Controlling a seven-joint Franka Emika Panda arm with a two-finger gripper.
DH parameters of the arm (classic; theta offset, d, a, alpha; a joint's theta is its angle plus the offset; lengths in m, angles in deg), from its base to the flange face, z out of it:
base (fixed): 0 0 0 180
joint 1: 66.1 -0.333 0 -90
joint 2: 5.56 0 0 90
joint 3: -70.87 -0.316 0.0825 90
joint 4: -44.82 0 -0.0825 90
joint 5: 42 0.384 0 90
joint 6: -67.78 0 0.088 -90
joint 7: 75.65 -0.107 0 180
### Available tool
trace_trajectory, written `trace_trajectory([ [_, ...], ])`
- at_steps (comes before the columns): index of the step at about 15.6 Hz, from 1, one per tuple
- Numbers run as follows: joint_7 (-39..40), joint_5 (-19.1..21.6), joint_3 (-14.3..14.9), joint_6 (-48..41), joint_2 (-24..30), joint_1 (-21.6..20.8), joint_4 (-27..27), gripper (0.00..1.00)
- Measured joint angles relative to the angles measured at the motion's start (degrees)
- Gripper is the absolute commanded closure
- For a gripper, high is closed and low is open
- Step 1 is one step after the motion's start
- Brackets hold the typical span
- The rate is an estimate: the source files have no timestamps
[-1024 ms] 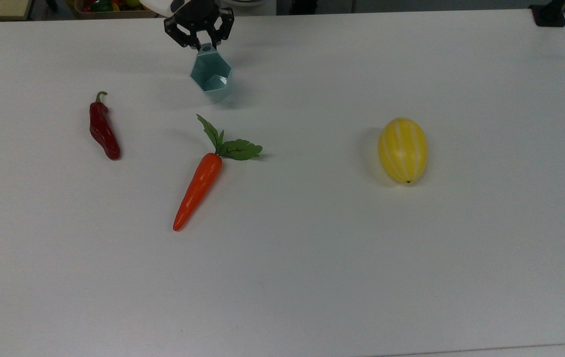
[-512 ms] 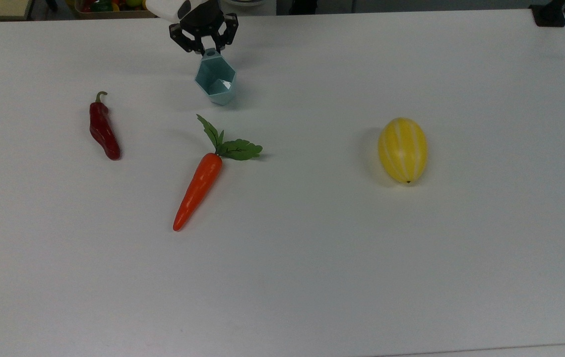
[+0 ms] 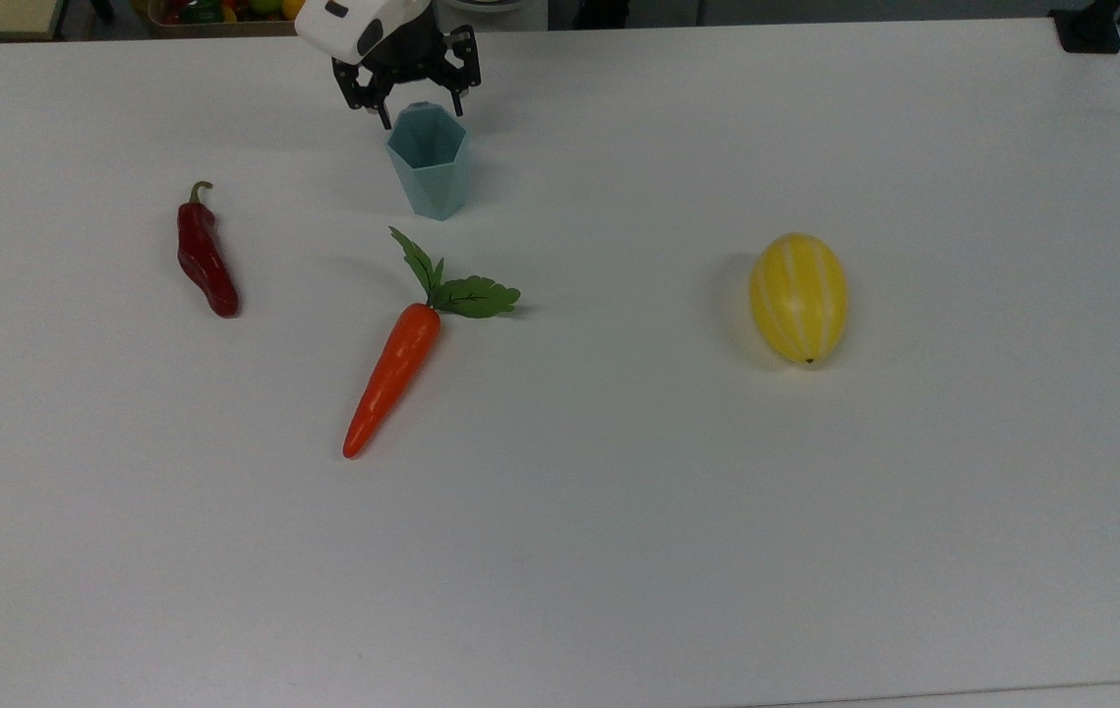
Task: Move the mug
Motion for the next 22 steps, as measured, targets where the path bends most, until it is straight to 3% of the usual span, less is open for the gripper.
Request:
trace_trajectory([
  [3, 0.0, 0.0, 0.0, -1.5, 0.2, 0.0, -0.9, 0.00],
  [5, 0.0, 0.0, 0.0, -7.2, 0.7, 0.0, -4.3, 0.00],
  [10, 0.0, 0.6, -0.1, -27.7, 2.1, 0.0, -20.2, 0.00],
  [15, -4.0, 5.4, -0.8, -37.1, 2.4, 0.0, -32.0, 0.00],
  [18, -11.2, 5.9, -3.4, -40.3, 2.3, 0.2, -36.9, 0.00],
  [22, -19.9, 5.9, -9.8, -40.9, 1.9, 4.0, -38.8, 0.00],
])
